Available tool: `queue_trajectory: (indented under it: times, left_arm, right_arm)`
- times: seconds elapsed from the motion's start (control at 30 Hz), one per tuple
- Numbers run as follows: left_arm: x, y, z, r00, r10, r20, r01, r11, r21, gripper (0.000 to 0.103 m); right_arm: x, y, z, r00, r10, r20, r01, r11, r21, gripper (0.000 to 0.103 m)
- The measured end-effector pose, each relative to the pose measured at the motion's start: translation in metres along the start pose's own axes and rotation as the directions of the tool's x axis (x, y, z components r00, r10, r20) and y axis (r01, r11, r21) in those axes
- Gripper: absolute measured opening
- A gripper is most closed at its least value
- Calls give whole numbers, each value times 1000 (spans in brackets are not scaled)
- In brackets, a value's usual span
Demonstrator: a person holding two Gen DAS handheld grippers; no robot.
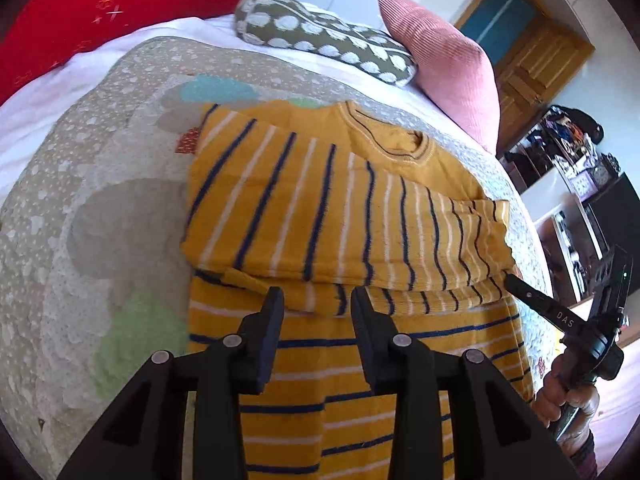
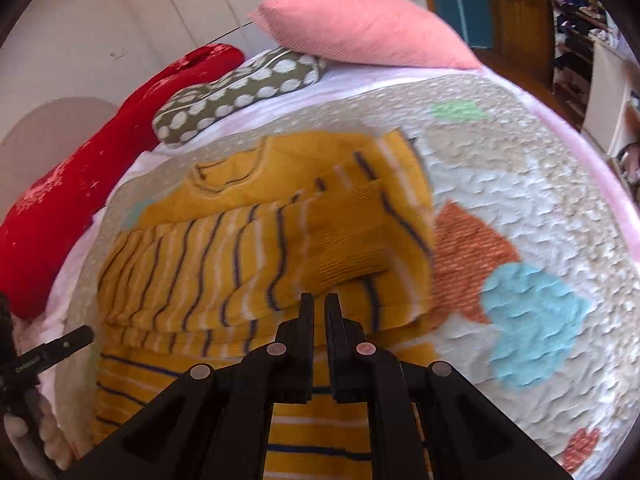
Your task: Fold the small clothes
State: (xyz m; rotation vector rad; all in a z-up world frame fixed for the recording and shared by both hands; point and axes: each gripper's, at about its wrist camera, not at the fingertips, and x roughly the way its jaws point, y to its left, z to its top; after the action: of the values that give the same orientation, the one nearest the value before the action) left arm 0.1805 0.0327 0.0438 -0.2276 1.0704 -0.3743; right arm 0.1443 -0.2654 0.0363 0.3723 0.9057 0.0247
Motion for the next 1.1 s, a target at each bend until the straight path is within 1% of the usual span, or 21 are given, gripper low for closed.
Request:
queue_trajectory:
  times: [0.07,0.1,0.17,0.23,0.3,0.33,0.37,0.43,0.47,0.5,0.53,0.63,0.67,0.77,0.83,0.87,0.9,0.97,1.03,1.07,1.1]
  left_arm:
    - [22,2,3,992,118,-43,-119,993,-10,34]
    - [31,10,3,987,144,-74,-148,988,-41,34]
    - [31,29,1,992,95,-79,-104,988,-112,24]
    - [23,42,0,991,100,-89,-111,986,-128,16]
    - [15,53,-3,987,138,-82,-147,982,-117,16]
    - [10,60,-5,987,141,-73,-149,982,-117,15]
    - [5,68,-6,991,112,-72,-121,983,-137,15]
    - [-13,75,-11,989,133,-59,-141,978,-156,17]
    - [-20,73,-12,992,119,-37,-123,982,-143,18]
    - [-26,71,-10,996,93,-18,-94,987,-131,18]
    - [-32,67,-6,997,72,1,-71,990,-123,22]
    - [-31,49,18,999,23,49,-18,995,-94,38]
    - [-26,42,29,998,20,57,-15,996,-85,39]
    - [0,28,58,998,4,61,1,997,-80,39]
    - [26,29,75,1000,-13,24,16,994,-105,39]
    - [39,32,82,1000,7,2,-7,994,-106,39]
    - [53,34,86,998,54,-19,-56,992,-111,39]
    - [69,43,89,996,84,-41,-88,988,-126,39]
    - [73,48,88,997,74,-28,-78,986,-147,39]
    - [73,48,88,997,76,-25,-79,987,-142,39]
    - [73,47,88,996,83,-26,-85,988,-131,39]
  right_arm:
    - [19,17,-4,997,60,-52,-61,998,-16,6]
    - [31,22,-5,994,72,-80,-73,997,-13,6]
    - [45,15,-8,994,29,-105,-28,1000,6,5]
    - [44,-10,-9,993,60,-97,-52,996,77,0]
    - [34,-41,-8,994,76,-78,-61,984,169,0]
    - [28,-56,-7,993,95,-65,-79,974,211,0]
    - [22,-70,-7,993,108,-53,-91,963,252,0]
    - [5,-89,-8,999,15,-30,-5,956,294,0]
    - [-3,-95,-7,1000,-14,-20,19,955,297,0]
    - [-13,-96,-6,998,-69,-11,69,957,283,10]
    - [-23,-94,-6,994,-107,22,98,961,260,10]
    - [-36,-82,10,993,-76,89,53,972,231,10]
    - [-36,-74,17,993,-56,104,32,974,224,10]
    - [-17,-41,44,995,-26,100,11,989,149,11]
    - [9,-22,62,998,-4,65,-3,994,107,11]
    - [24,-17,68,999,17,30,-20,995,99,11]
    - [41,-15,74,999,37,-11,-35,994,101,11]
    - [70,-22,83,998,7,-58,1,993,122,11]
    - [85,-44,89,997,-39,-67,49,986,161,10]
    - [88,-60,92,997,-45,-57,56,977,207,7]
    - [89,-77,96,999,-3,-44,15,962,274,4]
